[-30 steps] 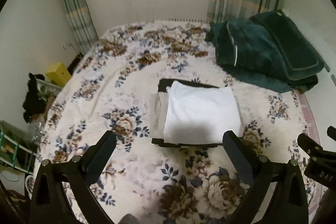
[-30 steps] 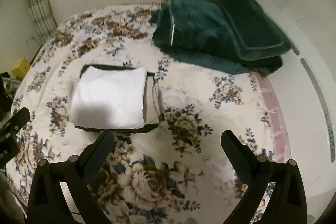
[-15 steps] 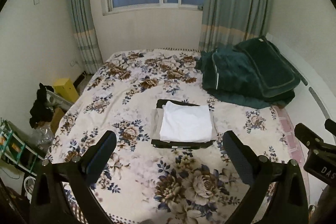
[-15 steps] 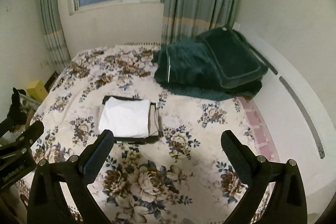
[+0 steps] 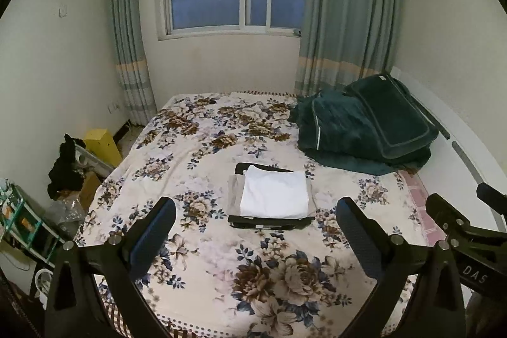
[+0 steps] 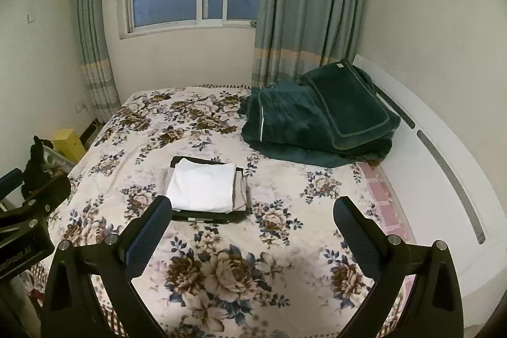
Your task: Fold small clothes
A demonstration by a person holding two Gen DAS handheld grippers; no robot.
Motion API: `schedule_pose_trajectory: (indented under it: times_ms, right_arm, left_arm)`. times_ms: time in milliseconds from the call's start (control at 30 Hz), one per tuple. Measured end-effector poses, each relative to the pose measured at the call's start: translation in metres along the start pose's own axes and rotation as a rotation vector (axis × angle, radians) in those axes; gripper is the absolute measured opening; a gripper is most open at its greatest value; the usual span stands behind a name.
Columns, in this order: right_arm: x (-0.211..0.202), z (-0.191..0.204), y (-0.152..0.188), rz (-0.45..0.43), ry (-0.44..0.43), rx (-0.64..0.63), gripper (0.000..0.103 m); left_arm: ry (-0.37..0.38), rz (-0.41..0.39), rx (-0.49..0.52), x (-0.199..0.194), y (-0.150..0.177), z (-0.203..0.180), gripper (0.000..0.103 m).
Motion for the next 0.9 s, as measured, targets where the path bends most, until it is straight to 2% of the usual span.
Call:
schedule_pose_trajectory:
  times_ms: [300, 900]
  right_arm:
    - [-0.011, -0.003, -0.005, -0.009, -0.008, 0.0, 0.103]
    - [-0.016, -0.007, -0.012, -0.005, -0.03, 0.005, 0.103]
  left_arm:
    - [-0.012, -0.025, -0.001, -0.013, 0.002, 0.003, 0.103]
    - [-0.014, -0.024, 0.01, -0.019, 0.008, 0.003, 0.103]
Point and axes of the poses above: each gripper's, at about its wrist camera, not at the fingertips, and x roughly the way its jaws point, z to its left, y to its underside, the point moved 10 cm from there along x, roughly the way its jaws point, and after that the axes turned 14 degrees about y, right-handed, at the moved point
